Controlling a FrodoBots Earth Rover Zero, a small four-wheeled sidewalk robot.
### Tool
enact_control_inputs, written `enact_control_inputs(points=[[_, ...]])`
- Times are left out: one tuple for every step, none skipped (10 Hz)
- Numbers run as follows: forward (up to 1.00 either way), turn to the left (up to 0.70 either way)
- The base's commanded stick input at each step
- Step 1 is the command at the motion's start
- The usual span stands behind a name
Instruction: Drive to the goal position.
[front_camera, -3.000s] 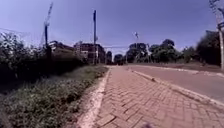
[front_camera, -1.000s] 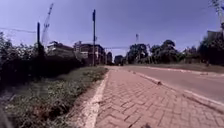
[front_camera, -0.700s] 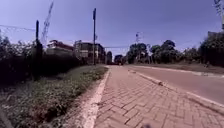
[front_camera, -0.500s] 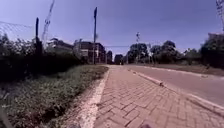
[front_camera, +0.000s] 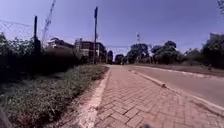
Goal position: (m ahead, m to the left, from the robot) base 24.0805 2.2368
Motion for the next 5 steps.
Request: enact_control_inputs(points=[[0.3, 0.0], [0.3, 0.0], [0.3, 0.0], [0.3, 0.0], [0.3, 0.0]])
